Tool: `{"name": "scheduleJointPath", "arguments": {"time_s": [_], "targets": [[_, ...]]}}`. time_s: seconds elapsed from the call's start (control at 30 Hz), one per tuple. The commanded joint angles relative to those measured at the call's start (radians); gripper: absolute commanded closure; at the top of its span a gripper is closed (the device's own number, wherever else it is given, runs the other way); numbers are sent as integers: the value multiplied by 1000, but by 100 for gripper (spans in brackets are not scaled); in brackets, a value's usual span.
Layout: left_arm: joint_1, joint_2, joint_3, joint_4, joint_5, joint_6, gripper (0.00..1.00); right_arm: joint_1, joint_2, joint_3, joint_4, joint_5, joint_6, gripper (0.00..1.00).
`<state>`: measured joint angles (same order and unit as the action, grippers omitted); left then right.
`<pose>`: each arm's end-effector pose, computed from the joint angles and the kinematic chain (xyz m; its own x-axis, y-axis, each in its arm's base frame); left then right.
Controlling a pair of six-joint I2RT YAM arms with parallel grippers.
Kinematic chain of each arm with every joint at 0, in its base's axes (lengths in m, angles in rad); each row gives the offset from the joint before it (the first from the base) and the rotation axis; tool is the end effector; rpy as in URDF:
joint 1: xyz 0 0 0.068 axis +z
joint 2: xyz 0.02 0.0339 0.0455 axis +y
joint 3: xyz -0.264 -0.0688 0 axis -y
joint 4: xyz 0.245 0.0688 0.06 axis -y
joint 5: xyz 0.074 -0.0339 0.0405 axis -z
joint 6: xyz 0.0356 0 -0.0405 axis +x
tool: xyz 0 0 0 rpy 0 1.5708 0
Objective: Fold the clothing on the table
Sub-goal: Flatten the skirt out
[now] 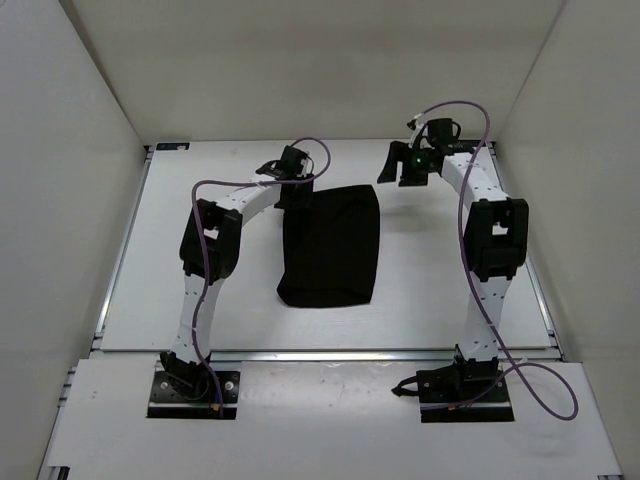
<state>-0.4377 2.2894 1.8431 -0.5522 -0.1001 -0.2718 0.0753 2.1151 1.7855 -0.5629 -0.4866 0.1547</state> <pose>0.4543 -0.2087 0.1686 -0.8335 0.0951 -0.5442 0.1546 0.9859 -0.0645 0.4715 0.0523 0.2347 -0.8225 0.0745 -0.5639 -0.2352 0.8581 0.4564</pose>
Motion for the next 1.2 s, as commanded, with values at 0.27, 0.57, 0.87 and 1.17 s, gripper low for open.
{"name": "scheduleJointPath", "arguments": {"time_s": [0.27, 0.57, 0.87, 1.17], "targets": [[103, -51, -25, 40, 82, -125, 27, 3, 249, 273, -49, -32, -7, 33], [94, -61, -79, 104, 221, -118, 30, 46, 302, 346, -49, -56, 23, 31], [11, 25, 35, 18, 240, -103, 28, 43, 231, 259, -77, -3, -3, 30], [57, -128, -33, 96, 208, -107, 25, 26, 249, 268, -86, 16, -14, 31]]}}
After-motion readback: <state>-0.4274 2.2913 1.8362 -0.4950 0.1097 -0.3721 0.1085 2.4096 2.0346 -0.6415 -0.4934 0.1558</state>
